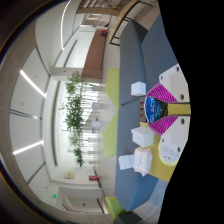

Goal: Unplug charger

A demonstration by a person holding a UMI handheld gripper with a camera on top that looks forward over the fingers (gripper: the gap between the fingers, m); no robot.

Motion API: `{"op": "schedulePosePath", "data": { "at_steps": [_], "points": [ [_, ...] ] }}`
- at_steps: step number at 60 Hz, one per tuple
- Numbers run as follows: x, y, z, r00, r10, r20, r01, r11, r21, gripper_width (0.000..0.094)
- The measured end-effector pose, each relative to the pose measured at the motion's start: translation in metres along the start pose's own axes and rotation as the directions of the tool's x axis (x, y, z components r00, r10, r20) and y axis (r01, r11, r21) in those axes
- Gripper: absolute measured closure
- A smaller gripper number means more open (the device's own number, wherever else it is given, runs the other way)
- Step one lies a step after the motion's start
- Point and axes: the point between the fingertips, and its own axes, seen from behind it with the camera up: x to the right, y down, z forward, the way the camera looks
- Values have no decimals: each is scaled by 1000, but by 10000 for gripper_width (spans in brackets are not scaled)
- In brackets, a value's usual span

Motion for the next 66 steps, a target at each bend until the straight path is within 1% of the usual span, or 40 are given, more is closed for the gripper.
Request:
{"op": "schedulePosePath", "data": {
  "at_steps": [3, 6, 7, 8, 9, 11, 16, 20, 21, 25, 30, 31, 32, 33, 34, 35, 36, 37, 39, 43, 48, 53, 58, 66],
  "points": [
    [5, 34, 10, 1000, 7, 17, -5, 997, -83, 815],
    [4, 66, 24, 999, 20, 39, -14, 989, -148, 814],
    [7, 76, 27, 999, 16, 34, -10, 986, -166, 761],
    [7, 85, 33, 999, 9, 36, -2, 984, -181, 783],
    [7, 93, 38, 999, -3, 44, 11, 981, -194, 784],
    [5, 109, 46, 998, -25, 56, 37, 974, -225, 762],
    [-3, 139, 62, 995, -47, 84, 69, 957, -283, 749],
    [-6, 167, 74, 994, -44, 101, 77, 935, -346, 741],
    [-7, 171, 75, 994, -42, 103, 77, 929, -363, 721],
    [-7, 169, 81, 995, -29, 99, 62, 937, -345, 668],
    [-8, 169, 81, 993, -39, 115, 80, 925, -372, 574],
    [-7, 172, 84, 993, -43, 112, 83, 923, -375, 530],
    [-4, 173, 84, 993, -50, 105, 86, 921, -380, 416],
    [-1, 173, 85, 994, -58, 93, 89, 920, -381, 381],
    [4, 172, 85, 995, -69, 76, 92, 921, -378, 269],
    [9, 170, 85, 995, -81, 58, 97, 922, -375, 129],
    [13, 166, 81, 995, -92, 46, 103, 922, -374, 60],
    [16, 164, 80, 995, -98, 36, 104, 922, -372, 77],
    [19, 160, 75, 995, -90, 43, 99, 922, -374, 104],
    [15, 149, 58, 998, -22, 57, 42, 926, -375, 87],
    [12, 128, 26, 997, 34, 74, -5, 934, -357, 88],
    [14, 107, -14, 997, 28, 75, -1, 944, -329, 91],
    [8, 88, -62, 995, 15, 96, 14, 957, -288, 94],
    [-15, 72, -126, 992, -19, 128, 50, 969, -243, 93]
  ]
}}
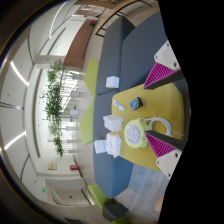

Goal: Unplug charger

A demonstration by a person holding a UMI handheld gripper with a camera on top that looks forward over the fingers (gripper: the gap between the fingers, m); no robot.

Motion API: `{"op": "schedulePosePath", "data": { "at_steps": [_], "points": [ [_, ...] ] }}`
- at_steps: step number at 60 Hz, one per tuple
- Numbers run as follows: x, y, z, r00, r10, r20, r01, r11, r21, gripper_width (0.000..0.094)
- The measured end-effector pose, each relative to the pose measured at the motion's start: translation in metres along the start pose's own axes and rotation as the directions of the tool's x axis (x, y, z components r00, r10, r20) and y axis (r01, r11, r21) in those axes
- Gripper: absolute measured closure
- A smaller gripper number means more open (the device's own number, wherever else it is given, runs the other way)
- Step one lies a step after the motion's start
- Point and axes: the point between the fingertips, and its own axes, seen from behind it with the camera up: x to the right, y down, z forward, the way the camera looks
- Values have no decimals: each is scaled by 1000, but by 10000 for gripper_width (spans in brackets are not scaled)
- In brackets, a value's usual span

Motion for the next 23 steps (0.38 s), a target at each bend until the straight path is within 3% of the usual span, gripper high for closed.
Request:
{"op": "schedulePosePath", "data": {
  "at_steps": [11, 23],
  "points": [
    [-33, 4, -58, 998, -55, 35, 53, 997, 54, 85],
    [-27, 26, -63, 999, -36, 32, 36, 999, 22, 89]
  ]
}}
